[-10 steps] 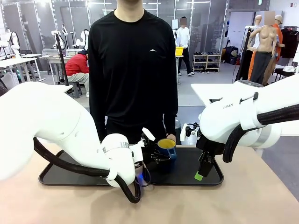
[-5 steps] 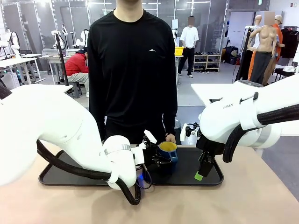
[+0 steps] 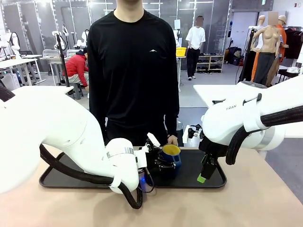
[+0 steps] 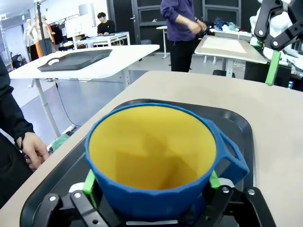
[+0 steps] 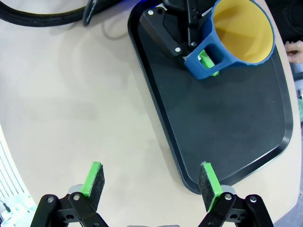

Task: Sort and store the cups by type.
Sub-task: Pick up the Handle plastic cup and place it into the empty Flat Tray.

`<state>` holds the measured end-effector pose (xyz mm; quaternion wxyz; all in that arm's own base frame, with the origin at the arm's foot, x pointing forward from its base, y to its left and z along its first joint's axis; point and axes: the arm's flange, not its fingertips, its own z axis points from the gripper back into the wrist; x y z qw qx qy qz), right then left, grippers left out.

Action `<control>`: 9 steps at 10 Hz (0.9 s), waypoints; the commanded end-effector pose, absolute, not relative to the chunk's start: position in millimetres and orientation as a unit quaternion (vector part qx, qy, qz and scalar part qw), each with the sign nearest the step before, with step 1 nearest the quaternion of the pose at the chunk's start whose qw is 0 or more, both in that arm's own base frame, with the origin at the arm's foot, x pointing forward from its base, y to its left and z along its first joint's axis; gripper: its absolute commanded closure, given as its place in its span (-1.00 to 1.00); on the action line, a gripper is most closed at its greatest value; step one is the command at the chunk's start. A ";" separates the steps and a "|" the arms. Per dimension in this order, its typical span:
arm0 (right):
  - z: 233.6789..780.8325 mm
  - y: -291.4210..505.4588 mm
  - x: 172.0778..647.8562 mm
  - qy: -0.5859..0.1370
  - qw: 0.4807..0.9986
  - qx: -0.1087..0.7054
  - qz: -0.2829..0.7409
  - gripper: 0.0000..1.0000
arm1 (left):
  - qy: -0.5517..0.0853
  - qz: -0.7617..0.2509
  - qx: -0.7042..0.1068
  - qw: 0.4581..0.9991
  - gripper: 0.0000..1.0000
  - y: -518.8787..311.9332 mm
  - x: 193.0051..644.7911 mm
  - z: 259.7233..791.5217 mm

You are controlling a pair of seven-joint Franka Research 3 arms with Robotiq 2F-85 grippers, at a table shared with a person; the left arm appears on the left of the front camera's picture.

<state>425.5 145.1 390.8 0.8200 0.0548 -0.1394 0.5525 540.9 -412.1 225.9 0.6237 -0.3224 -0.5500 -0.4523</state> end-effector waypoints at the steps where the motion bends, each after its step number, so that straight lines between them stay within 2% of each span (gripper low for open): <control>1: 390.5 144.6 425.1 -0.137 0.821 0.050 0.552 -1.00 | -0.555 -0.460 -0.302 0.624 -1.00 -411.7 514.8 209.2; 9: 390.5 144.6 425.1 -0.137 0.821 0.050 0.552 -1.00 | -0.562 -0.442 -0.282 0.639 -1.00 -388.7 498.5 212.9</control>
